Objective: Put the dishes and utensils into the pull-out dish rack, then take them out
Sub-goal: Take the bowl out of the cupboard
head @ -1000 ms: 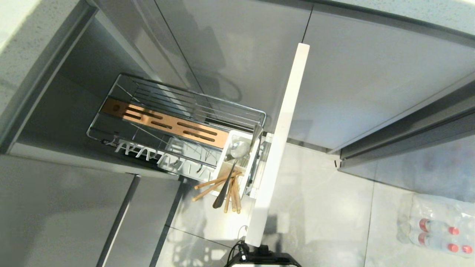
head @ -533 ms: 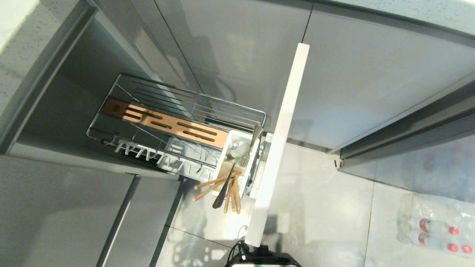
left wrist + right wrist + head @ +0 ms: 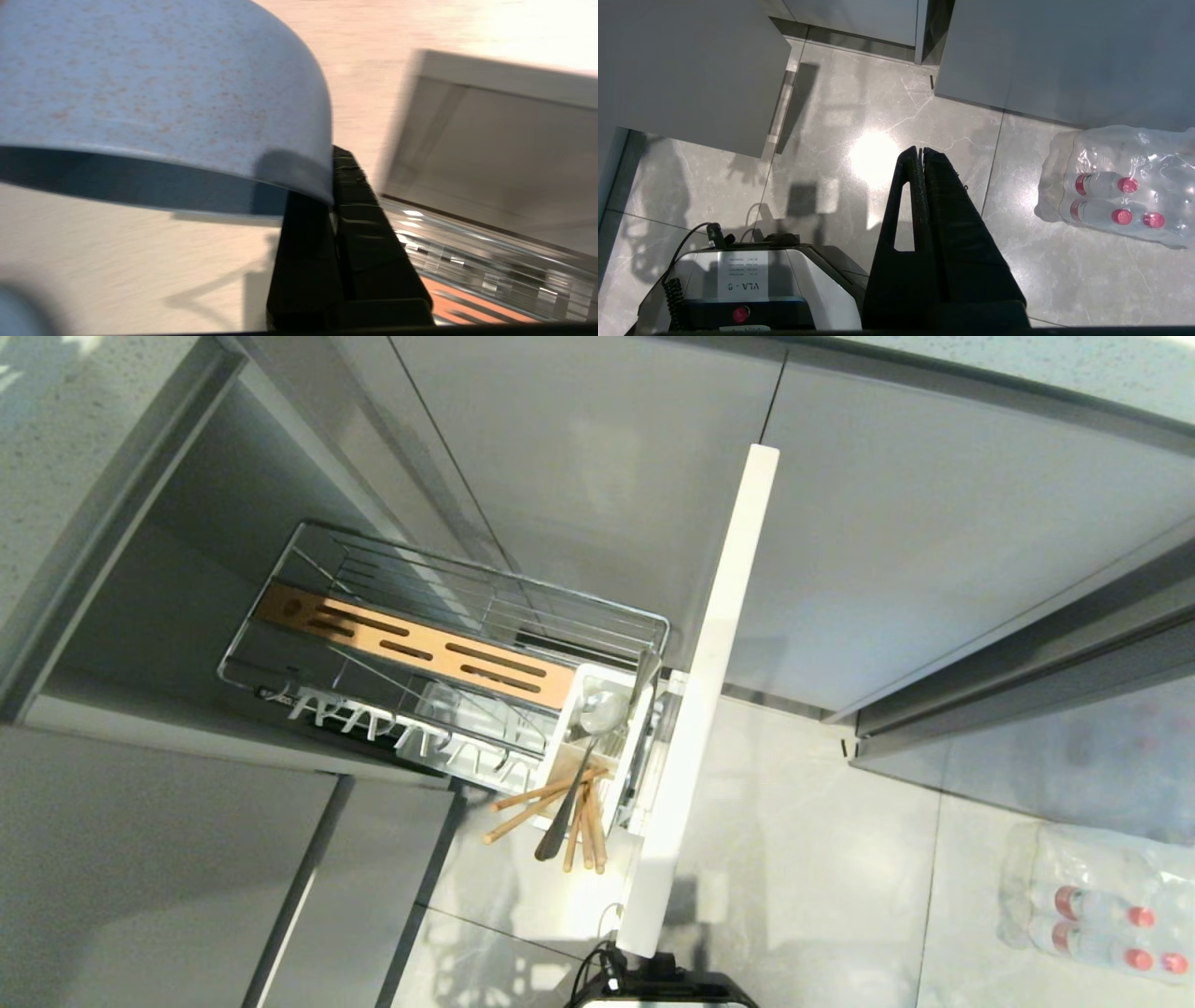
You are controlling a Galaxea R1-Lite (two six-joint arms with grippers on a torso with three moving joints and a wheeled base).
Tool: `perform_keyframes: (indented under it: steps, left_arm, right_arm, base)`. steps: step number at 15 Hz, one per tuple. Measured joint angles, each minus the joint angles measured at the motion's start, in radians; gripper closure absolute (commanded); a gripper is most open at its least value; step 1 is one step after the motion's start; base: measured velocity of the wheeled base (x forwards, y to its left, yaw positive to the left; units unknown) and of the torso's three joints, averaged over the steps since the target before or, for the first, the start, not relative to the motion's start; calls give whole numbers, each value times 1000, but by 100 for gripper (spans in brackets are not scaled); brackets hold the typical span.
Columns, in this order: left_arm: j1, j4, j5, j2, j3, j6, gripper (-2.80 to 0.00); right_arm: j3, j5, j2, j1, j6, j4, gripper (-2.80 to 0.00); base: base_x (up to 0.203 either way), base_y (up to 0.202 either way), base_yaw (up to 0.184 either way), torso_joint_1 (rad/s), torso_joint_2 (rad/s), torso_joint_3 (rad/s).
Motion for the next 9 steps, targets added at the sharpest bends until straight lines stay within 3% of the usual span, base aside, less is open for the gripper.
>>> perform_keyframes:
  steps: [4,9]
  left_arm:
    - [369,124,-232,-86,0,-43,0]
    - [832,434,-534,-191,-1,-103,0]
  right_arm:
    - [0,0,0,0,0,0,0]
    - [0,0,0,0,0,0,0]
  base:
    - [0,0,0,0,0,0]
    - [0,0,0,0,0,0]
